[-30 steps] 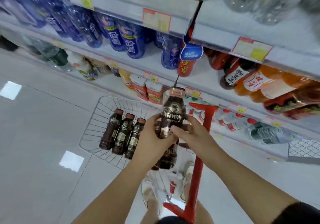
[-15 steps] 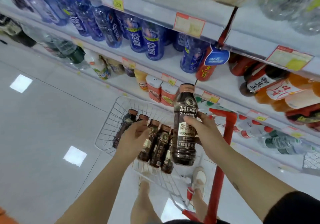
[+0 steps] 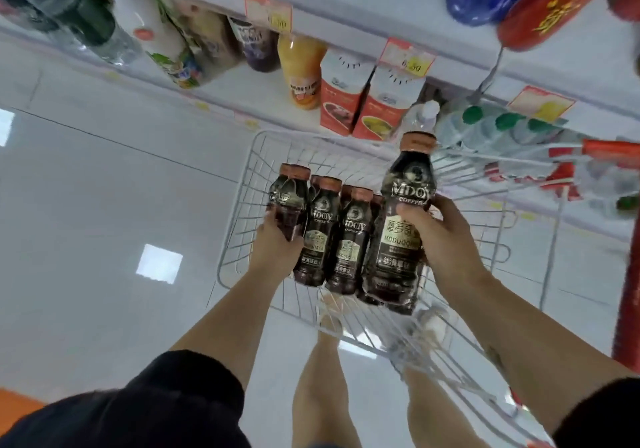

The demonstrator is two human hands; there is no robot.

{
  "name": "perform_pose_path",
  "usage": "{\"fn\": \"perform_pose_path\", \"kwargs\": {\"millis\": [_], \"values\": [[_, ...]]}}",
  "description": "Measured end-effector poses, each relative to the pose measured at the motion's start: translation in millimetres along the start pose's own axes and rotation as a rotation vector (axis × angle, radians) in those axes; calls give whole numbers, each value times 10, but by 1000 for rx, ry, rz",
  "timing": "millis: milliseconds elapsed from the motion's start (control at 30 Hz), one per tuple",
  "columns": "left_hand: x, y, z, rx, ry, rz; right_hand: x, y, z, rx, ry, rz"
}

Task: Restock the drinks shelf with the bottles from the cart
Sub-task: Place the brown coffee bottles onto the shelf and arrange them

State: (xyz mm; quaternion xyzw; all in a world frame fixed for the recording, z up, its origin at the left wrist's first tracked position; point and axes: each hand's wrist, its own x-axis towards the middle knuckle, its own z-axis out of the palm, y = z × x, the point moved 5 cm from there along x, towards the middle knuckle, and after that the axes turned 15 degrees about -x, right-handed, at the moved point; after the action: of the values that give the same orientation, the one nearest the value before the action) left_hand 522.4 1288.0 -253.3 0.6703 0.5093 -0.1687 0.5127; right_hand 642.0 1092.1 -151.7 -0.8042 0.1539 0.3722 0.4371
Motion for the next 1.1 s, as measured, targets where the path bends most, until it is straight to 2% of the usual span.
{"fn": "perform_pose_path", "kwargs": {"millis": [167,367,467,600,667,733,933,1100], "values": [[233,-127,134,56,34,-12,70,28,100,-137,-33,-93],[68,52,19,57,83,-22,23,-31,3,-107,-43,-78],[-215,329,-58,-115,24,-12,-63,-150,-143,-39,-30,-50],[-755,775,-32,-518,-139,-225,-257,-368,-445,73,-29,-37],[-1075,1015,-7,-661,-254,-264,-405,-532,-662,110,-32,-68],[-1393,1285,12,-712,-349,-198,-593,-746,-936,126,-34,-133],[-2515,2392,32,-637,-524,176,-1325,-1430,-1959,156,13,-359],[-3506,3282,105,-568,-581,444,-1992,-1889,-2859,227,42,-502]]}}
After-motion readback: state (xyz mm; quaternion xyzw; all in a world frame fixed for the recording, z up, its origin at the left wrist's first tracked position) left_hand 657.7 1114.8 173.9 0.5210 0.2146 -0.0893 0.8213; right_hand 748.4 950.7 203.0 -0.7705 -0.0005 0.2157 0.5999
